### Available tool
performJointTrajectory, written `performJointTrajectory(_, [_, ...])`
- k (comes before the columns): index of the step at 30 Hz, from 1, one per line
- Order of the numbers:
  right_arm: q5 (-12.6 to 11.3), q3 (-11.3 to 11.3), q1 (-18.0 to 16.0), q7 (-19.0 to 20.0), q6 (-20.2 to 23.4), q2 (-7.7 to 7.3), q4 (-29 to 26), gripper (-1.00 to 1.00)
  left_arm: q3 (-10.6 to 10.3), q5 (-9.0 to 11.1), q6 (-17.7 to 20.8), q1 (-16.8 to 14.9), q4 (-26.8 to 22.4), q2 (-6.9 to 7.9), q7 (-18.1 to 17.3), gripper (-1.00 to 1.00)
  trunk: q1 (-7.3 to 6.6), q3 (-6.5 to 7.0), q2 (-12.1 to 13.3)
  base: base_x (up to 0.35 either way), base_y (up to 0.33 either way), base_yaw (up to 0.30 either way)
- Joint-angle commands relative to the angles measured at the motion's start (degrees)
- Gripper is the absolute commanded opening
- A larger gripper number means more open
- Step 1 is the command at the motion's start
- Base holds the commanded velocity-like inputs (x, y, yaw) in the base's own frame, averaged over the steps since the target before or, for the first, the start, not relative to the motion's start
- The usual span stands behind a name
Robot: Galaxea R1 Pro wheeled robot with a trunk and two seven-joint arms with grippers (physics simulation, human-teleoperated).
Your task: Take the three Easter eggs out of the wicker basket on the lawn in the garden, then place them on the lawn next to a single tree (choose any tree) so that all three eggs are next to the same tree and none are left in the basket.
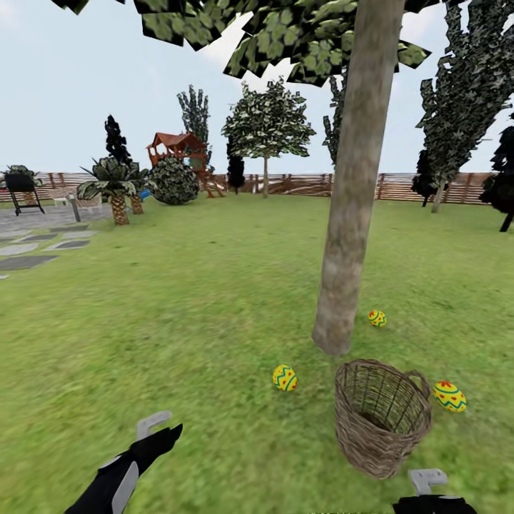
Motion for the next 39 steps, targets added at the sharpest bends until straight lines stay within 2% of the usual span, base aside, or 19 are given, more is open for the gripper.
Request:
performJointTrajectory(1, [0.12, 0.04, -0.03, 0.21, 0.29, -0.02, -0.09, 1.0, 0.3, 0.43, 0.54, -0.01, -0.11, -0.03, -0.38, 1.0, -0.23, 0.1, 0.38, 0.0, 0.0, -0.269])
performJointTrajectory(13, [0.12, 0.0, -0.03, 0.16, 0.28, -0.1, -0.09, 1.0, 0.3, 0.43, 0.54, -0.01, -0.11, -0.12, -0.38, 1.0, -2.87, 1.83, 5.2, 0.0, 0.0, -0.221])
performJointTrajectory(29, [0.14, 0.15, -0.04, 0.14, 0.1, 0.1, -0.09, 1.0, 0.3, 0.36, 0.54, -0.01, -0.07, -0.47, -0.36, 1.0, -6.38, 4.66, 11.61, 0.0, 0.0, -0.01])
performJointTrajectory(39, [0.19, 0.29, -0.04, 0.33, 0.74, 0.67, -0.02, 1.0, 0.26, 0.16, 0.82, -0.01, 2.44, 0.13, 0.09, 1.0, -8.58, 6.46, 15.63, 0.0, 0.0, 0.0])
